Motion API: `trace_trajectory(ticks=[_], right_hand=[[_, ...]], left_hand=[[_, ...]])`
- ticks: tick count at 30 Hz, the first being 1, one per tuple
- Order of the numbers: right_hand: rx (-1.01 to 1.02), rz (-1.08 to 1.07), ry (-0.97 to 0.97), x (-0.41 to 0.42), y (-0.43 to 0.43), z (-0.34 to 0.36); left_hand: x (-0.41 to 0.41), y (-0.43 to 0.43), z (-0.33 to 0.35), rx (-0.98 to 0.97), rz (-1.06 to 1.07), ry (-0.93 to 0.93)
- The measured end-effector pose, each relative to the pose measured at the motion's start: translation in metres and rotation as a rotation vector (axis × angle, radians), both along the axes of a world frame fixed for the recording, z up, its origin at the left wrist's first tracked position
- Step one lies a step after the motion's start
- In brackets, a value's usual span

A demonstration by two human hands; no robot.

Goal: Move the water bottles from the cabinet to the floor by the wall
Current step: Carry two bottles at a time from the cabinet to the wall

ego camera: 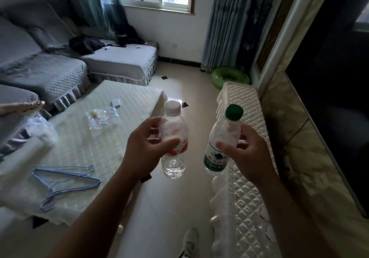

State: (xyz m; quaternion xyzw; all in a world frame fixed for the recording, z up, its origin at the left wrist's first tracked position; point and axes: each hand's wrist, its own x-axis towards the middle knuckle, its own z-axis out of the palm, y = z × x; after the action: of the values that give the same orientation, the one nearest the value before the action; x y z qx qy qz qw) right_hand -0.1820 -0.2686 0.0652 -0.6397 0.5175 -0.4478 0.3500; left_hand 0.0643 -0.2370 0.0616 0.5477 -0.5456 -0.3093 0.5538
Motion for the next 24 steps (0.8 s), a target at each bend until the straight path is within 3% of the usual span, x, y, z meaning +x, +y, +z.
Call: trace_trajectory(ticks=[24], right_hand=[[0.039, 0.042, -0.048, 0.032, -0.340, 0.001]], left_hand=[[0.034, -0.329, 0.005, 0.039, 0.033, 0.043]])
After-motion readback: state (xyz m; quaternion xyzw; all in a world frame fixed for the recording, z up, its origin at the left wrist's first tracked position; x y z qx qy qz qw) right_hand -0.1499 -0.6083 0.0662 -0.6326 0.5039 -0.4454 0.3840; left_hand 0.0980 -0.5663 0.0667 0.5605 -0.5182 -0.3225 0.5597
